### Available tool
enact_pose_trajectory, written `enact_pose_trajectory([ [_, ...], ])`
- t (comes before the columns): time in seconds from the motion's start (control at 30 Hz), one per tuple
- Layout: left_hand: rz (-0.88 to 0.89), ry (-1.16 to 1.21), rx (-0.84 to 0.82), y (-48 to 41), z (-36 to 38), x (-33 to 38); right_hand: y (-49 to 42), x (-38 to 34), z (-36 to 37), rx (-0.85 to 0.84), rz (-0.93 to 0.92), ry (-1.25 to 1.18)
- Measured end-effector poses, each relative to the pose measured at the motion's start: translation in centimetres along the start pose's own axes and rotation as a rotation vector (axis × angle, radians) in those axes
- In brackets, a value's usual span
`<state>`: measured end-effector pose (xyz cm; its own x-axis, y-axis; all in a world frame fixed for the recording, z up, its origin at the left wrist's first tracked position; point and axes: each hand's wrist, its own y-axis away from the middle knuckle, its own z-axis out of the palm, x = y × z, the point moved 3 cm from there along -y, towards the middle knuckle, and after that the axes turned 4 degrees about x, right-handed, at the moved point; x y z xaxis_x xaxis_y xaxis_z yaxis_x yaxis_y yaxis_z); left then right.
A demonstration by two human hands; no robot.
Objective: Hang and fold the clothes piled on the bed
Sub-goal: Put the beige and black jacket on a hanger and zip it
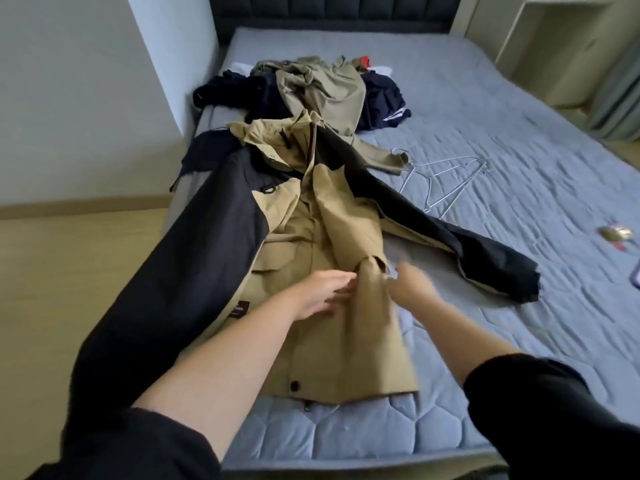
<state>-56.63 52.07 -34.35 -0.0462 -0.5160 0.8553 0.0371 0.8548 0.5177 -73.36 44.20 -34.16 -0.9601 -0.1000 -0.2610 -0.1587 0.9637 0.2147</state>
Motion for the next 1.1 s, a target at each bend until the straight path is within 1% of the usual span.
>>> enact_pose_trajectory([
  [0.03,0.013,-0.12,0.001,0.2,-0.1,-0.8,0.8,-0.2,1.7,-0.079,0.078,-0.15],
  [0.1,0.096,-0.504,0.127,0.0,-1.4,-2.7,2.3,-0.4,4.4,-0.19,0.293,-0.443],
  [0.13,0.097,-0.671,0.162,0.0,-2.3,-3.9,2.7,-0.5,5.5,-0.216,0.375,-0.538],
  [0.17,0.098,-0.817,0.169,0.0,-3.1,-5.2,3.0,-0.6,6.1,-0.218,0.43,-0.569],
  [0.23,0.098,-1.102,0.171,0.2,-4.4,-7.5,3.2,-0.7,6.7,-0.165,0.511,-0.507],
  [0.3,0.058,-1.276,0.28,0.5,-5.9,-9.2,3.5,-0.6,6.7,-0.127,0.567,-0.47],
  [0.33,0.022,-1.293,0.368,0.7,-6.7,-9.8,3.5,-0.5,6.7,-0.134,0.553,-0.468],
  [0.4,-0.064,-1.244,0.526,1.2,-8.4,-10.4,3.2,0.1,6.8,-0.193,0.472,-0.483],
  [0.43,-0.094,-1.21,0.575,1.5,-9.2,-10.4,3.0,0.5,6.6,-0.214,0.455,-0.516],
  [0.47,-0.096,-1.192,0.61,1.7,-9.9,-10.2,2.8,0.8,6.1,-0.215,0.459,-0.555],
  [0.5,-0.079,-1.188,0.644,1.9,-10.6,-9.7,2.6,1.2,5.4,-0.175,0.47,-0.578],
  [0.53,-0.053,-1.181,0.687,2.2,-11.6,-9.1,2.3,1.5,4.4,-0.086,0.467,-0.548],
  [0.6,-0.007,-1.149,0.796,2.9,-14.1,-7.7,1.6,2.3,2.6,0.163,0.461,-0.329],
  [0.67,-0.013,-1.049,0.857,4.0,-16.8,-6.9,1.5,2.3,2.0,0.303,0.424,-0.107],
  [0.7,-0.003,-0.912,0.852,4.4,-17.9,-6.9,1.5,1.5,2.1,0.341,0.363,-0.034],
  [0.77,0.028,-0.558,0.827,5.3,-18.7,-7.0,1.7,-2.0,3.3,0.338,0.132,0.099],
  [0.8,0.033,-0.444,0.83,5.8,-18.7,-7.2,1.9,-4.4,4.3,0.31,-0.007,0.112],
  [0.83,0.034,-0.438,0.843,6.2,-18.6,-7.5,2.3,-7.1,5.3,0.267,-0.134,0.089],
  [0.87,0.057,-0.531,0.862,6.6,-18.4,-7.6,2.8,-9.9,6.3,0.204,-0.236,0.054],
  [0.9,0.141,-0.712,0.877,7.2,-18.2,-7.7,3.4,-12.5,7.3,0.128,-0.315,0.024],
  [0.97,0.476,-1.191,0.863,8.3,-17.8,-7.7,4.6,-17.2,9.3,-0.045,-0.38,-0.05],
  [1.0,0.66,-1.402,0.875,9.0,-17.8,-7.9,5.1,-19.2,10.2,-0.133,-0.369,-0.101],
  [1.03,0.766,-1.569,0.896,9.7,-18.0,-8.3,5.5,-20.9,11.1,-0.211,-0.334,-0.152],
  [1.07,0.752,-1.672,0.924,10.3,-18.6,-8.7,5.7,-22.3,11.9,-0.272,-0.279,-0.191],
  [1.1,0.624,-1.71,0.957,10.8,-19.5,-9.2,5.7,-23.3,12.8,-0.318,-0.214,-0.204],
])
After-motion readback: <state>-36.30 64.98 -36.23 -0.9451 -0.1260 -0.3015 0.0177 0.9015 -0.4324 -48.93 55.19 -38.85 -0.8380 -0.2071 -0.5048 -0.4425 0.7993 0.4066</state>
